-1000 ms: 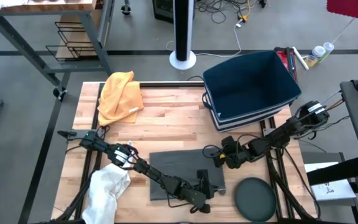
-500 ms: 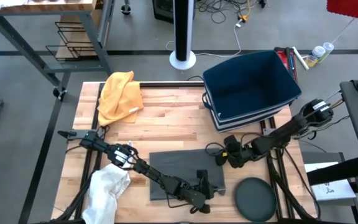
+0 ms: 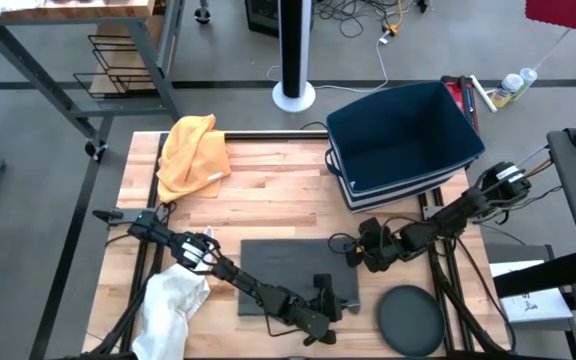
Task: Fold kitchen towel into neat rectangle
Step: Fold the gray towel
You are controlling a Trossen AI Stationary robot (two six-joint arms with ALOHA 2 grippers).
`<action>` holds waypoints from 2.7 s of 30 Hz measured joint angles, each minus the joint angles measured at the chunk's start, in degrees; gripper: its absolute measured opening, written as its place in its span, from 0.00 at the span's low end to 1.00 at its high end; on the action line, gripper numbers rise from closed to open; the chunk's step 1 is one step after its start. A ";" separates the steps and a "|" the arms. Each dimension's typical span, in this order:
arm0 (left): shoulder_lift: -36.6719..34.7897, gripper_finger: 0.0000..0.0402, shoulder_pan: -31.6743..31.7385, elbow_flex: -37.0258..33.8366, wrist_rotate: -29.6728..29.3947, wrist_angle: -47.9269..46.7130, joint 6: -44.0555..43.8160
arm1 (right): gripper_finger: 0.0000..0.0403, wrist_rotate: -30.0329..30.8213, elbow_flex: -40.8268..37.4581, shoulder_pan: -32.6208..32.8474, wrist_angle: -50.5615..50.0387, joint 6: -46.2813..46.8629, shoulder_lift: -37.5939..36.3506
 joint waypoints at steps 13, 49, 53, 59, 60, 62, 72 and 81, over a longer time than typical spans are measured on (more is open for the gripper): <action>-0.30 0.06 0.00 -0.07 0.18 -0.38 0.15 | 0.48 -0.52 -0.41 -0.24 4.02 -7.71 0.27; -0.36 0.07 0.14 -0.07 1.72 -0.48 0.90 | 0.43 -3.12 0.26 -1.25 2.21 0.79 0.24; -0.36 0.06 0.14 -0.07 1.74 -0.48 0.94 | 0.32 -2.64 0.20 -1.26 1.81 0.99 0.24; -0.36 0.06 0.14 -0.07 1.71 -0.45 0.96 | 0.09 -2.29 0.13 -1.31 1.94 -0.46 0.31; -0.36 0.06 0.13 -0.07 1.63 -0.37 0.96 | 0.05 -2.25 0.15 -1.31 2.06 -0.93 0.31; -0.50 0.05 0.10 -0.13 1.26 0.03 1.01 | 0.02 -2.15 0.19 -1.20 2.31 -1.87 0.31; -2.45 0.02 -0.77 -0.48 -3.60 2.08 2.51 | 0.01 -5.56 0.92 -0.76 -2.09 -6.12 -8.02; -2.59 0.02 -0.77 -0.30 -4.62 13.83 5.12 | 0.01 -5.36 0.92 2.88 -15.50 -4.16 -22.87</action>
